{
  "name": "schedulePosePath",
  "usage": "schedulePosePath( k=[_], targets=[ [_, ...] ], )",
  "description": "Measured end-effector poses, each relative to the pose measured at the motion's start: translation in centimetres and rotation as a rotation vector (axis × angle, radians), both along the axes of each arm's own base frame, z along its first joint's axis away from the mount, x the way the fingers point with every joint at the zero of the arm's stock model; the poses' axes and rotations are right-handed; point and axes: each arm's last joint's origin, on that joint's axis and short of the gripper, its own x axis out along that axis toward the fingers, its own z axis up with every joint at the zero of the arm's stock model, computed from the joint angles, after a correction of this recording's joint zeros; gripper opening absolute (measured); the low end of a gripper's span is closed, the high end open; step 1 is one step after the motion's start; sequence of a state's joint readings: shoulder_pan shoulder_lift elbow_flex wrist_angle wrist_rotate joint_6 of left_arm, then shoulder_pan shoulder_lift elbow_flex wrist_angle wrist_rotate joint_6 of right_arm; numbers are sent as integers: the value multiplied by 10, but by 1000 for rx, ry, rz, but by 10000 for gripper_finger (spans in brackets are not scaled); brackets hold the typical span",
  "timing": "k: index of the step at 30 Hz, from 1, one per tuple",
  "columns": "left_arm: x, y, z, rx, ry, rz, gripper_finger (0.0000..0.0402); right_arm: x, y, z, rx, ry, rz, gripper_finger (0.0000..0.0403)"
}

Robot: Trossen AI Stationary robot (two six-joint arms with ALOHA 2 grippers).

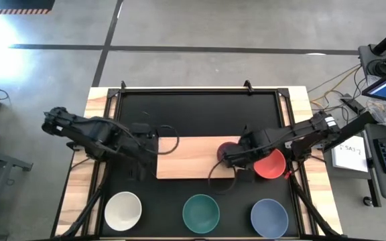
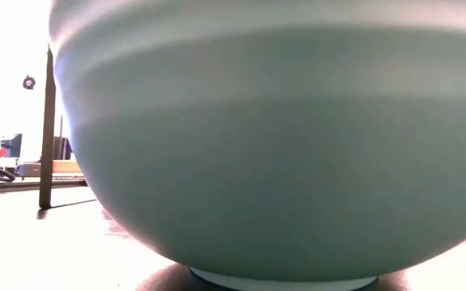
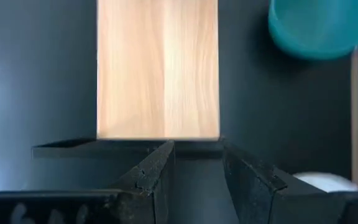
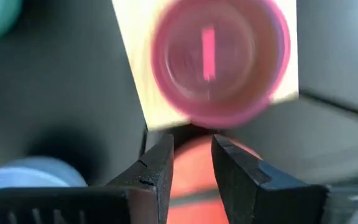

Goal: Place and stack bowls onto a shelf
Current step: Put the orange bowl on the shelf

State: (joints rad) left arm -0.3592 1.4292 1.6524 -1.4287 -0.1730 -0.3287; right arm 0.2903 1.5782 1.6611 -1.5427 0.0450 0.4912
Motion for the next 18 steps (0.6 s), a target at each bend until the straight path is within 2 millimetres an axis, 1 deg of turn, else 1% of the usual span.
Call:
schedulePosePath(
  k=[3, 5, 7, 12, 15, 18],
  targets=[
    [4, -8, -6, 53, 36, -123, 119, -10, 7, -1, -9, 29, -39, 96],
    [6, -13, -6, 75, 20, -204, 119, -15, 14, -3, -7, 24, -57, 98],
    [7, -17, -5, 92, -18, -244, 119, -23, 23, -5, -11, 34, -71, 100],
    [3, -20, 2, 195, -118, -188, 119, -42, 43, -7, -30, 28, -97, 102],
    [2, -23, 4, 214, -151, -153, 119, -53, 53, -8, -26, 29, -117, 100],
    [1, -27, 4, 215, -156, -160, 119, -60, 63, -8, -48, -9, -73, 98]
  ],
)
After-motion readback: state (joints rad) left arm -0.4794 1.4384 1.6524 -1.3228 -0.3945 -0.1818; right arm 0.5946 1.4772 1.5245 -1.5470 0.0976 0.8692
